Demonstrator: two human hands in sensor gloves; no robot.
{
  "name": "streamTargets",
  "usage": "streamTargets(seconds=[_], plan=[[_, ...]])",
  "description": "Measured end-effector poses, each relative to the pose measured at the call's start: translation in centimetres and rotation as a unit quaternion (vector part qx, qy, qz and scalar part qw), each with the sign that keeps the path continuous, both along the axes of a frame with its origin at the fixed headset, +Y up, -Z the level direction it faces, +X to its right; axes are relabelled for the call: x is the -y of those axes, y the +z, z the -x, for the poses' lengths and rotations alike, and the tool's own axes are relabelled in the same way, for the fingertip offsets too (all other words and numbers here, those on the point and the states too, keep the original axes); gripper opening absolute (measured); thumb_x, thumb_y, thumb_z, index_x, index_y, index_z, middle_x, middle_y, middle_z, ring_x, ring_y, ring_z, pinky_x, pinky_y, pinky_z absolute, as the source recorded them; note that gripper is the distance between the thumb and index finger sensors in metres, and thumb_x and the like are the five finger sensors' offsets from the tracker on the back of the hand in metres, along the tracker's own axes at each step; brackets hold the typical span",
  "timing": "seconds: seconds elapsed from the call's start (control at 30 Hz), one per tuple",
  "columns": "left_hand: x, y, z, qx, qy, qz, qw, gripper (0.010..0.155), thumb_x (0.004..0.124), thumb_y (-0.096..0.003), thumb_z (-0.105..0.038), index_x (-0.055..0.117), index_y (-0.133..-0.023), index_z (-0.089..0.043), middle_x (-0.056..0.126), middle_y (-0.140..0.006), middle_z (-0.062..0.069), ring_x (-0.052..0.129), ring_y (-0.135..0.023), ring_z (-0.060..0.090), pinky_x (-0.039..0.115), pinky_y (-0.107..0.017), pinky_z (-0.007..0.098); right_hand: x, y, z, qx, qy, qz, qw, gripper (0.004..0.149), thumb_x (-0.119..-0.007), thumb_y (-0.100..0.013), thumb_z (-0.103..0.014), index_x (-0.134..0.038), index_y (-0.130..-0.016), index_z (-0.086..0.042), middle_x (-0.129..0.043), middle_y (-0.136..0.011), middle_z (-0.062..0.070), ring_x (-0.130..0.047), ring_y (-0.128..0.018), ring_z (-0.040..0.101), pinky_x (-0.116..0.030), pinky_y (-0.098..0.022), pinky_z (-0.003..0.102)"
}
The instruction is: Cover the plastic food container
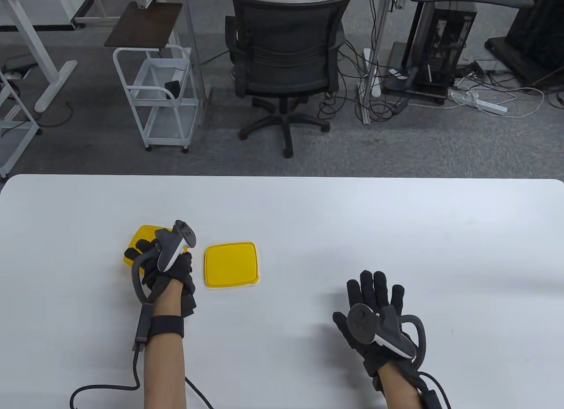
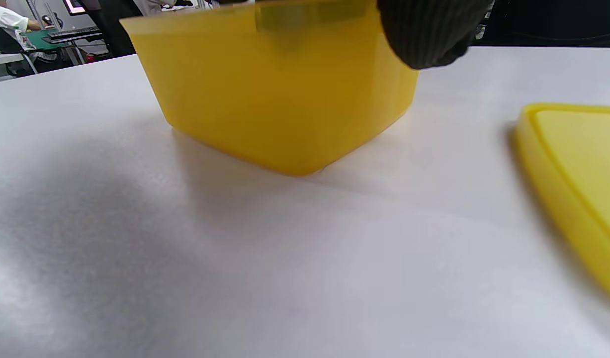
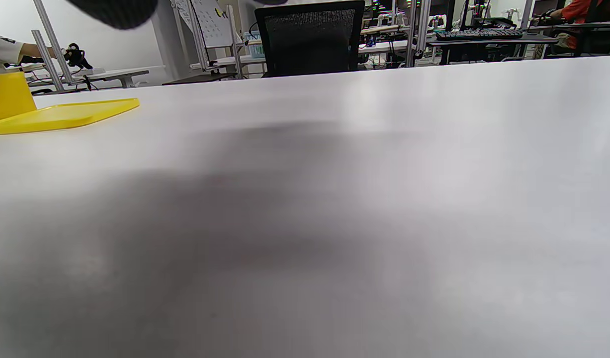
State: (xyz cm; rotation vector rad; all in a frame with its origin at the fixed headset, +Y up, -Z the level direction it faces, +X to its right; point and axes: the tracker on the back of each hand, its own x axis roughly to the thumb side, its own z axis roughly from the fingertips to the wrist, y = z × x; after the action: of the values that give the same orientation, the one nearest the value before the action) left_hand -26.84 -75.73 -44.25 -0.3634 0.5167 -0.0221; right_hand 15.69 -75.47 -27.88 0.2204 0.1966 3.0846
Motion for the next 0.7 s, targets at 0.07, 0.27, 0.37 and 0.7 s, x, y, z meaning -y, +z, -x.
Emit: streamTargets(seconds=[0.07,0.27,0.37,0.7], plan=[[0.5,-0.1,-0.1,0.003,-0.013,-0.001,1.0,0.059,0.067,-0.0622,-0.043,0.048,-0.114,-0.023,0.057,-0.12,0.009,0.038,-0.118,0.038,0.012,-0.082,0.071,0.0,0.0,0.0,0.001,0.0,0.0,1.0,0.079,-0.048,-0.064,-0.062,-0.022,-0.12,-0.012,-0.013,-0.122,0.024,-0.002,-0.107,0.047,-0.013,-0.077,0.072],[1.0,-0.1,-0.5,0.015,-0.035,-0.019,0.999,0.046,0.068,-0.0622,-0.039,0.061,-0.104,-0.023,0.076,-0.1,0.005,0.057,-0.108,0.032,0.021,-0.084,0.069,-0.1,0.0,-0.2,0.005,0.003,-0.001,1.0,0.079,-0.048,-0.064,-0.062,-0.022,-0.12,-0.012,-0.014,-0.122,0.024,-0.003,-0.107,0.047,-0.013,-0.077,0.072],[0.8,0.0,-0.4,0.013,-0.04,-0.025,0.999,0.043,0.068,-0.0624,-0.038,0.063,-0.101,-0.022,0.079,-0.094,0.005,0.061,-0.104,0.03,0.024,-0.085,0.068,-0.1,-0.1,-0.3,0.008,0.003,-0.003,1.0,0.079,-0.048,-0.064,-0.062,-0.022,-0.12,-0.012,-0.014,-0.122,0.024,-0.003,-0.107,0.047,-0.013,-0.077,0.072],[-3.5,2.4,-1.8,0.076,-0.035,-0.088,0.993,0.043,0.068,-0.0626,-0.034,0.064,-0.103,-0.019,0.081,-0.096,0.005,0.065,-0.103,0.032,0.027,-0.085,0.067,-0.2,-0.2,-0.9,0.015,-0.004,-0.009,1.0,0.079,-0.049,-0.064,-0.062,-0.023,-0.12,-0.012,-0.015,-0.122,0.024,-0.003,-0.107,0.047,-0.013,-0.077,0.072]])
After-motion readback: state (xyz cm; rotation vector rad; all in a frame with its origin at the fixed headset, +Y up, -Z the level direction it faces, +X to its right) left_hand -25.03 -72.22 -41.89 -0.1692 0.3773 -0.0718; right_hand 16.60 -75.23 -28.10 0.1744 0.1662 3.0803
